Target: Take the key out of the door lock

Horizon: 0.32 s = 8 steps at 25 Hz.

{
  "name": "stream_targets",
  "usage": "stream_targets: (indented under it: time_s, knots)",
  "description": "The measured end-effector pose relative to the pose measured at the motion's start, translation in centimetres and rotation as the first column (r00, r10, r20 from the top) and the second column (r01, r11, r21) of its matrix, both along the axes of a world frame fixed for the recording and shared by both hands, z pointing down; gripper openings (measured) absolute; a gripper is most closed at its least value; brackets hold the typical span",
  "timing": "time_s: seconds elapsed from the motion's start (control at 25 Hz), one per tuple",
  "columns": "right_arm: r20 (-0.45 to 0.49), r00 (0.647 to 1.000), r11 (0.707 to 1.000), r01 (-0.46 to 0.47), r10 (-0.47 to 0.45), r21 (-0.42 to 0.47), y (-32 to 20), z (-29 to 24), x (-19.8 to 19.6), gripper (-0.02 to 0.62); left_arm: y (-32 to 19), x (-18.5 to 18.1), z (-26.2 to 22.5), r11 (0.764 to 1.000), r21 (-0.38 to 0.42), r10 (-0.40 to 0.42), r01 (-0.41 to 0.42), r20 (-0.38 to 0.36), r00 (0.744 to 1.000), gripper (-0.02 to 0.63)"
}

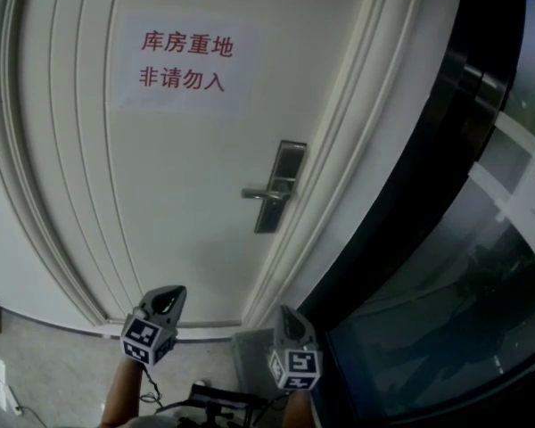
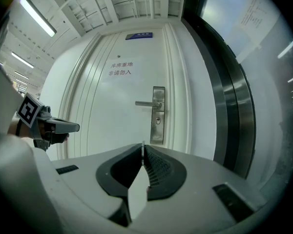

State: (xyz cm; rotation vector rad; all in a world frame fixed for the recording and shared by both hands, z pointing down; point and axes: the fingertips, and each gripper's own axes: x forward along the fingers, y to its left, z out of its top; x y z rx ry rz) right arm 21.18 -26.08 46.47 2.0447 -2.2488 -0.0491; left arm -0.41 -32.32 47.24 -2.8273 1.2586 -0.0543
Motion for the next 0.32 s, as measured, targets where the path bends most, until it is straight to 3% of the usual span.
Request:
stream_targets:
  time_s: [0.32]
  knots:
    - [0.007, 1.000, 1.000, 0.011, -0.011, 0.003, -1.3, -0.2, -0.5, 0.020, -1.2, -0.6, -0.3, 1.000, 0.004, -0.015, 0.015, 0.001, 1.000, 0.009]
